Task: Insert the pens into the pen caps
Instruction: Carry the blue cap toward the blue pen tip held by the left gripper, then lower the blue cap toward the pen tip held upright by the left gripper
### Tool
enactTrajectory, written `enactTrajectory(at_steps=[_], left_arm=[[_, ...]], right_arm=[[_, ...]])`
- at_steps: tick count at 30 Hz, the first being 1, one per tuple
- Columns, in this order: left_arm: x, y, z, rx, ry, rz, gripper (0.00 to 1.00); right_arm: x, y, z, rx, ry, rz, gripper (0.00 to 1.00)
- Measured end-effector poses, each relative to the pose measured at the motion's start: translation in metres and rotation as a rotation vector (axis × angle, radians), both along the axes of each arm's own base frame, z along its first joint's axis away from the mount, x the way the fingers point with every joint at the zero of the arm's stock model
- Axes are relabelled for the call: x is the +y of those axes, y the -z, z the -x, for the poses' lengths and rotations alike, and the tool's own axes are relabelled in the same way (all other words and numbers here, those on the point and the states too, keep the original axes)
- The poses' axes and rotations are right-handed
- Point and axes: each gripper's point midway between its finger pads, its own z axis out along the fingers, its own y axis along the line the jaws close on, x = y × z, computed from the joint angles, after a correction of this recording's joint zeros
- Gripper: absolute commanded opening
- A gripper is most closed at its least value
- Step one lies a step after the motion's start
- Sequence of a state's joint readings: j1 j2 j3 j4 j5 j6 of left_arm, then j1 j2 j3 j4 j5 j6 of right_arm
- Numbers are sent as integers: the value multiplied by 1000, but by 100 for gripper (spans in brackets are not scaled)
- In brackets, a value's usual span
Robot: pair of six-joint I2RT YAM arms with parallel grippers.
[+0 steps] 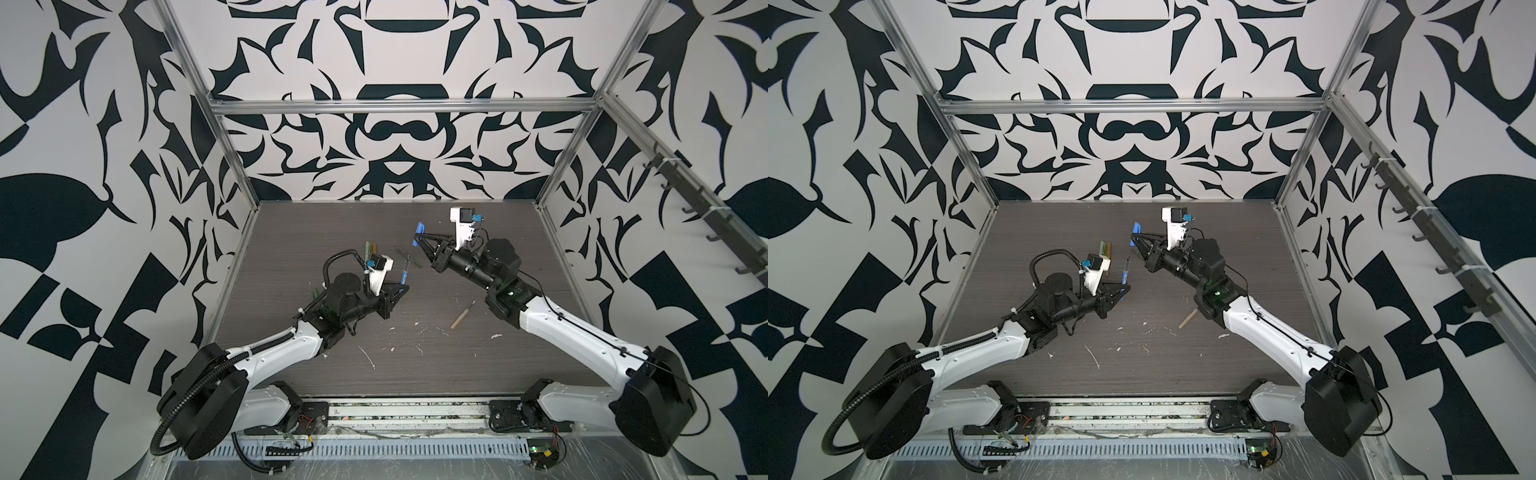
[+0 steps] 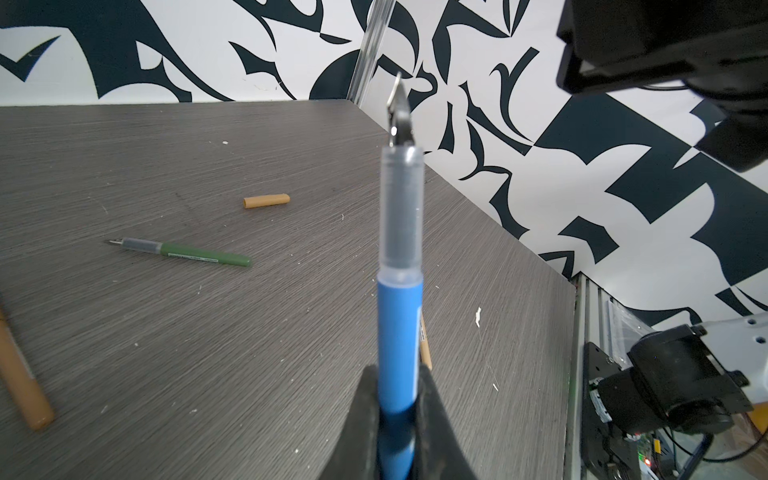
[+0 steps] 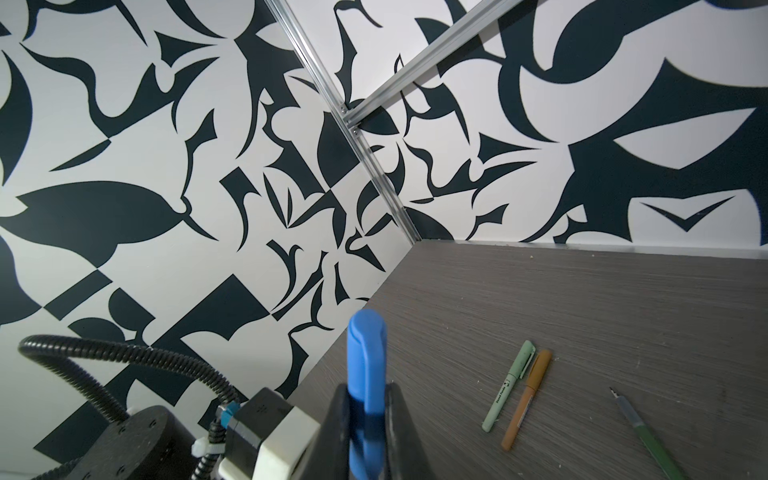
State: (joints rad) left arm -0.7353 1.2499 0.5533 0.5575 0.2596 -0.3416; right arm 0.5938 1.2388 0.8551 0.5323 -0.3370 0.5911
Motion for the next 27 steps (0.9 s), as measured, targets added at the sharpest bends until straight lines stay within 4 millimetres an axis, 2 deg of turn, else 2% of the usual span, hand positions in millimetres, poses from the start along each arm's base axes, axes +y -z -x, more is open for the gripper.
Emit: enactTrajectory(at_steps=[14, 27], left_arm=[[-3, -4, 2, -3, 17, 9, 3], [-4, -4, 3, -3, 22, 9, 3]], right_arm=[[6, 30, -3, 70, -8, 34, 1], [8, 40, -4, 99, -14, 53, 0]])
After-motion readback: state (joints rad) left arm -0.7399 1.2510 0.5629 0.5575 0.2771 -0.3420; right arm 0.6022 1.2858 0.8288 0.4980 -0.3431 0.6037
